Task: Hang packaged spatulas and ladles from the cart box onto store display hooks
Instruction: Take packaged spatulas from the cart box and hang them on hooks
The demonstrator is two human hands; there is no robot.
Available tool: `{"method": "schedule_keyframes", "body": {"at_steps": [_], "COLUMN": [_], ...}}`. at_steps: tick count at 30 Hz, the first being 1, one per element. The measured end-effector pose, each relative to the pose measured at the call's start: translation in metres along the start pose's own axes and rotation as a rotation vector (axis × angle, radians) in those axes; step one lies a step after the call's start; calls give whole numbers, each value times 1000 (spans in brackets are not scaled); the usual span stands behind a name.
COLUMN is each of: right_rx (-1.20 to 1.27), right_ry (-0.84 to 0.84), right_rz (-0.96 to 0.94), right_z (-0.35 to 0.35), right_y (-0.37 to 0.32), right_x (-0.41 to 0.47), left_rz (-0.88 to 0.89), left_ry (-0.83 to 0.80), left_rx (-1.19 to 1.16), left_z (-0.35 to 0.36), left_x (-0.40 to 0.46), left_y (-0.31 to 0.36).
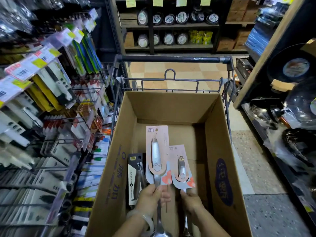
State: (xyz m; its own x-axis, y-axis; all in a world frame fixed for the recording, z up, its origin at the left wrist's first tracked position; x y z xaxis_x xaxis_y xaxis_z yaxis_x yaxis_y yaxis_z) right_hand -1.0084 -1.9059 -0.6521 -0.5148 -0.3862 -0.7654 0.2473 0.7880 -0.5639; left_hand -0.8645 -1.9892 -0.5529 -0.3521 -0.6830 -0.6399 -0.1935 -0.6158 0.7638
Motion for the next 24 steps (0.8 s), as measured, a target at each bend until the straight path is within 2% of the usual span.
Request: {"method": "schedule_keyframes", "body": {"at_steps": [7, 13, 20, 24], "right_rx": [39, 87, 251, 309], "right_ry": [49, 45, -83, -176], "right_rz": [-92, -328, -567, -719], "right_z": [-5, -14, -28, -37], "right_y": [-20, -75, -163, -207], "right_x": [-11, -42, -108, -159], "left_rz": [30, 124, 311, 459], "left_ry": [27, 67, 157, 274], "left_rx": [72, 15, -86, -112], "left_z": [-5, -7, -5, -14], "left_x": [0, -17, -59, -108], "left_y": [9, 42, 103, 147]}}
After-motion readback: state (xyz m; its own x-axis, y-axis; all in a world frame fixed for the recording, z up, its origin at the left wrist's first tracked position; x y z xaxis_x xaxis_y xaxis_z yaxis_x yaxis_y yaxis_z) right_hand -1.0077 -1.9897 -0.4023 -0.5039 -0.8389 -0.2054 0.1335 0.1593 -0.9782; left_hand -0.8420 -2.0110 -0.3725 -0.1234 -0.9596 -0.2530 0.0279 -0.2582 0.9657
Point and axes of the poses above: each hand's wrist, its own x-axis towards the middle knuckle, its own z-axis out of the palm, y = z × x, the point moved 9 cm from there along x, towards the middle knuckle, and after that the axes turned 2 degrees about -x, right-handed, at the moved point
